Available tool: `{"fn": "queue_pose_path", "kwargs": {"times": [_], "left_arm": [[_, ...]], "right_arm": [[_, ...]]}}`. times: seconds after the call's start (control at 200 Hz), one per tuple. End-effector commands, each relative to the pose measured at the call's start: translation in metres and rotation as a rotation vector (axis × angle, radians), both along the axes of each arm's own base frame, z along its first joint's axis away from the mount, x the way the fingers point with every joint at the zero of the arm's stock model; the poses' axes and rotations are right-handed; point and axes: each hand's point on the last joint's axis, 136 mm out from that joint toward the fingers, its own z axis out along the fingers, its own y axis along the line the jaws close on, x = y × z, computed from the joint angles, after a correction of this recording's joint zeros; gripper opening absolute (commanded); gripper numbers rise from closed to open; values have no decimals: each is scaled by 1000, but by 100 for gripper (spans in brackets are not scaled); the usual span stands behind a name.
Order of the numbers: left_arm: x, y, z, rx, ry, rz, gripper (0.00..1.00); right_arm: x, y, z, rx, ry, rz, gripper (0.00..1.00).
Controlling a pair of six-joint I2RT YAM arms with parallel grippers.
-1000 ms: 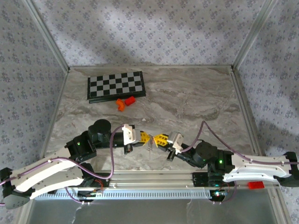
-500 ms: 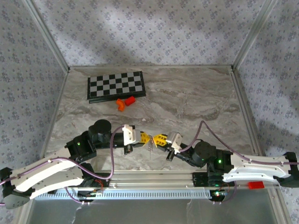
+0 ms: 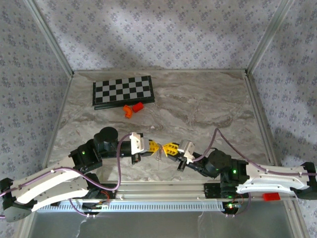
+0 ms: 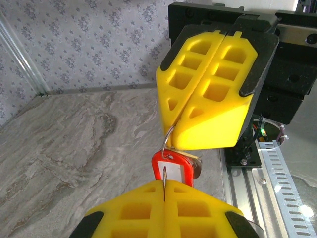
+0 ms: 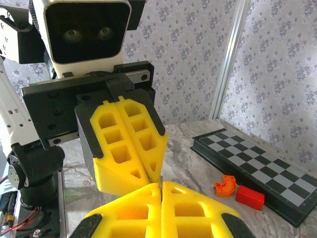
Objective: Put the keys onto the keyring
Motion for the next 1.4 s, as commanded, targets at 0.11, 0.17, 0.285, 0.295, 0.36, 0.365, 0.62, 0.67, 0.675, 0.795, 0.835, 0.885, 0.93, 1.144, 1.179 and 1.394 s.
{"fn": "queue_pose_path", "kwargs": {"times": [0.11, 0.17, 0.285, 0.295, 0.36, 0.365, 0.62, 0.67, 0.675, 0.795, 0.835, 0.885, 0.93, 1.144, 1.179, 1.394], "left_arm": [[-4, 0, 25, -61, -48, -17, 0], [-4, 0, 24, -60, -47, -17, 0], [-4, 0, 24, -59, -47, -17, 0], [-3, 0, 24, -59, -47, -17, 0], [-3, 0, 24, -59, -47, -16, 0], [-4, 0, 24, -59, -47, -17, 0], [-4, 1, 24, -60, -47, -15, 0], [-4, 1, 25, -62, -48, -15, 0], [-4, 1, 25, -61, -48, -15, 0], [-4, 1, 24, -60, -46, -16, 0], [-4, 1, 25, -61, -46, -16, 0], [-4, 1, 25, -63, -47, -17, 0], [-4, 1, 25, -63, -47, -17, 0], [-5, 1, 24, -61, -46, -19, 0], [-5, 1, 24, -60, -46, -19, 0], [-4, 1, 24, -60, -46, -18, 0]], "right_arm": [[1, 0, 3, 23, 15, -1, 0], [1, 0, 2, 21, 15, -2, 0], [1, 1, 1, 17, 17, -1, 0], [1, 1, 1, 17, 17, 0, 0], [1, 2, 0, 14, 17, -1, 0], [1, 1, 1, 16, 17, -2, 0], [2, 1, 0, 16, 19, -7, 0], [2, 1, -1, 16, 19, -9, 0], [2, 1, -1, 16, 19, -9, 0], [3, -1, -1, 18, 17, -13, 0], [3, -1, -1, 18, 16, -14, 0], [4, -1, -2, 17, 16, -17, 0], [4, -1, -2, 15, 16, -17, 0], [4, -2, -2, 18, 13, -24, 0], [4, -3, -2, 18, 12, -23, 0], [5, -3, -2, 17, 11, -27, 0]]}}
